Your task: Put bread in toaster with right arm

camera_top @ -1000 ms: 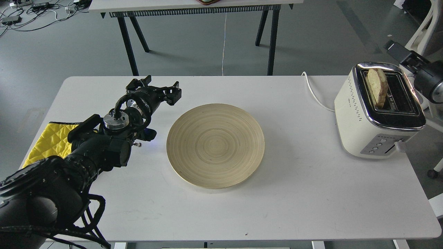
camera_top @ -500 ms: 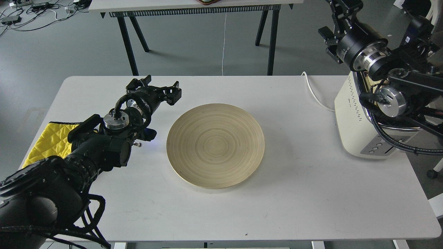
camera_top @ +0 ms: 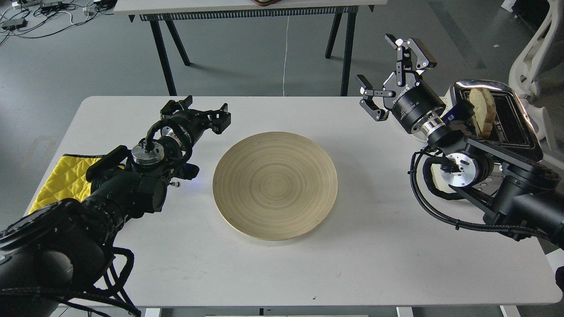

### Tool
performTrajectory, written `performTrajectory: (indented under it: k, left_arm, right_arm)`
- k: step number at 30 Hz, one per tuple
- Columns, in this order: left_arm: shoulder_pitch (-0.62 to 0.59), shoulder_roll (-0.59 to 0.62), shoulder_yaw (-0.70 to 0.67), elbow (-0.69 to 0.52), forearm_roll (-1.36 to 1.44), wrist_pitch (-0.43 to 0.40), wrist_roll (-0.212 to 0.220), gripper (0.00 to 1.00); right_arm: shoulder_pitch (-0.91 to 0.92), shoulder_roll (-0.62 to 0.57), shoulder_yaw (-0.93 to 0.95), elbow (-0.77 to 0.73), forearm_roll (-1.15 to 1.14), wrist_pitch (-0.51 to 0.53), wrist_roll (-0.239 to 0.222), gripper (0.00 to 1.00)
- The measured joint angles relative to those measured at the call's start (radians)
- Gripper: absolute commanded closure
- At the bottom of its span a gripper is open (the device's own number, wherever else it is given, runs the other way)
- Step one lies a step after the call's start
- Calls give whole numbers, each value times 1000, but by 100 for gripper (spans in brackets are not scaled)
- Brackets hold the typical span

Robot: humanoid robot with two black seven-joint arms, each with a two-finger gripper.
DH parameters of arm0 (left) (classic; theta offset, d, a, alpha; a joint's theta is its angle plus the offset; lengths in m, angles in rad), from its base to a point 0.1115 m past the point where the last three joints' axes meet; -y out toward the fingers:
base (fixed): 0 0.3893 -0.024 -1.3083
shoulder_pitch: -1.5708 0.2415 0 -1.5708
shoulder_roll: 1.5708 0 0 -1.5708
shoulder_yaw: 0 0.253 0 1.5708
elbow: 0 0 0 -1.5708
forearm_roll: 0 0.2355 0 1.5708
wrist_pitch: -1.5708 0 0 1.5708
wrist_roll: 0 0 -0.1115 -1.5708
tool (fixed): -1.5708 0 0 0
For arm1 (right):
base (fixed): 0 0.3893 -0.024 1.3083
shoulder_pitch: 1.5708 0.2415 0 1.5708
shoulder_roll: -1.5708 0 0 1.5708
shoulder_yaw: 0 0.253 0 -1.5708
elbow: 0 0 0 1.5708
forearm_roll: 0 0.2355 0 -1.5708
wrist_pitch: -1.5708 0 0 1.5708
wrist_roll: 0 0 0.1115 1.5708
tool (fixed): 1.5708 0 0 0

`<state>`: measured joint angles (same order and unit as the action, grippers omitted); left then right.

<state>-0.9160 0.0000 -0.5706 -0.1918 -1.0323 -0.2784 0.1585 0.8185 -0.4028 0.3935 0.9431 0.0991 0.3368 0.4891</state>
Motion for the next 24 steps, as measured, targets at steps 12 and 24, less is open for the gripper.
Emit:
performTrajectory:
  k: [12,24]
  left_arm:
    - [0,0,0,0,0,0,0,0]
    - [0,0,0,0,0,0,0,0]
  right_arm:
    - [-100,38,-9,-115,6,138,0,0]
    - [-101,50,-7,-114,8,126,0,0]
